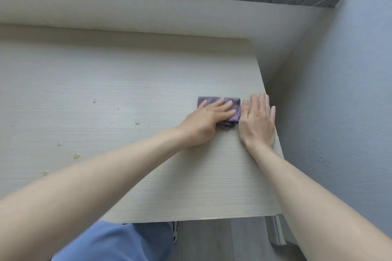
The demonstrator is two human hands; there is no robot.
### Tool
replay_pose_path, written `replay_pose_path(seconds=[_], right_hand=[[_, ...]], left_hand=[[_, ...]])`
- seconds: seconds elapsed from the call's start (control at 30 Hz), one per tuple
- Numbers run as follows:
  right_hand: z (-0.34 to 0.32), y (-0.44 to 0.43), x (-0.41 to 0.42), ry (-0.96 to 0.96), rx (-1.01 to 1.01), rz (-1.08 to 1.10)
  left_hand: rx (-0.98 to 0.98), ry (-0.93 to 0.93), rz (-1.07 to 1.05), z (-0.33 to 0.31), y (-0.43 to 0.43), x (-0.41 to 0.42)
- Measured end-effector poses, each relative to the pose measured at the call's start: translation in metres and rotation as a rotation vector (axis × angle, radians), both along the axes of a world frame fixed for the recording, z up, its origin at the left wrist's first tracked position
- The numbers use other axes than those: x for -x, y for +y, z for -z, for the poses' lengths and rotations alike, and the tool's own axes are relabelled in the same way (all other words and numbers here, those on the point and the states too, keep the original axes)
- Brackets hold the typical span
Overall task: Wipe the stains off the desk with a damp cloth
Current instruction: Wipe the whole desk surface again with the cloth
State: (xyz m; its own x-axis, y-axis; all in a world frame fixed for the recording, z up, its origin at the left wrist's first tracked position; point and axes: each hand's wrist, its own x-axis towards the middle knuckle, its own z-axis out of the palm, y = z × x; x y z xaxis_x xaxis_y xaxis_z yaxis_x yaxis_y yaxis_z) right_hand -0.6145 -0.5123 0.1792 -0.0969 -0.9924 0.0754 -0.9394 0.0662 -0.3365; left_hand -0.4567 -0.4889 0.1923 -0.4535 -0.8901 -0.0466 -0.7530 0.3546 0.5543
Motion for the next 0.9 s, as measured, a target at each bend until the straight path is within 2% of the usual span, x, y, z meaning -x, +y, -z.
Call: replay_pose_path(seconds=[0.07,0.13,0.17,0.23,0.3,0.33,0.43,0.53,0.6,0.73,0.8,0.9], right_hand=[[0.000,-0.001,0.001,-0.004,0.009,-0.005],[0.000,-0.001,0.000,-0.009,0.003,-0.004],[0.001,-0.001,0.000,-0.012,-0.003,-0.003],[0.001,0.000,0.001,-0.019,-0.006,-0.004],[0.001,-0.001,0.001,-0.025,0.002,-0.006],[0.001,-0.002,0.002,-0.027,-0.001,-0.007],[-0.001,0.000,0.002,-0.104,0.018,-0.015],[-0.007,0.009,-0.001,-0.226,0.099,-0.028],[-0.011,0.020,-0.001,-0.181,0.063,-0.042],[-0.011,0.058,0.007,-0.022,-0.004,-0.011],[-0.011,0.079,0.016,0.008,-0.012,0.027],[-0.013,0.111,0.030,0.033,-0.081,0.111]], left_hand=[[-0.013,-0.006,0.175,0.001,0.009,-0.013],[-0.044,0.028,0.257,0.002,-0.009,-0.034],[-0.044,0.046,0.234,0.003,-0.025,-0.041],[-0.011,0.029,0.055,0.004,-0.048,-0.044],[0.013,-0.026,-0.123,0.002,-0.047,-0.031],[0.009,-0.027,-0.139,0.002,-0.038,-0.022],[-0.033,-0.016,0.031,0.002,0.006,-0.008],[-0.073,-0.028,0.172,0.000,0.011,-0.025],[-0.084,-0.004,0.113,0.000,0.000,-0.026],[-0.040,-0.028,-0.195,-0.004,0.000,0.009],[-0.045,-0.056,-0.168,-0.006,0.016,0.024],[-0.084,-0.056,0.023,-0.003,0.038,0.019]])
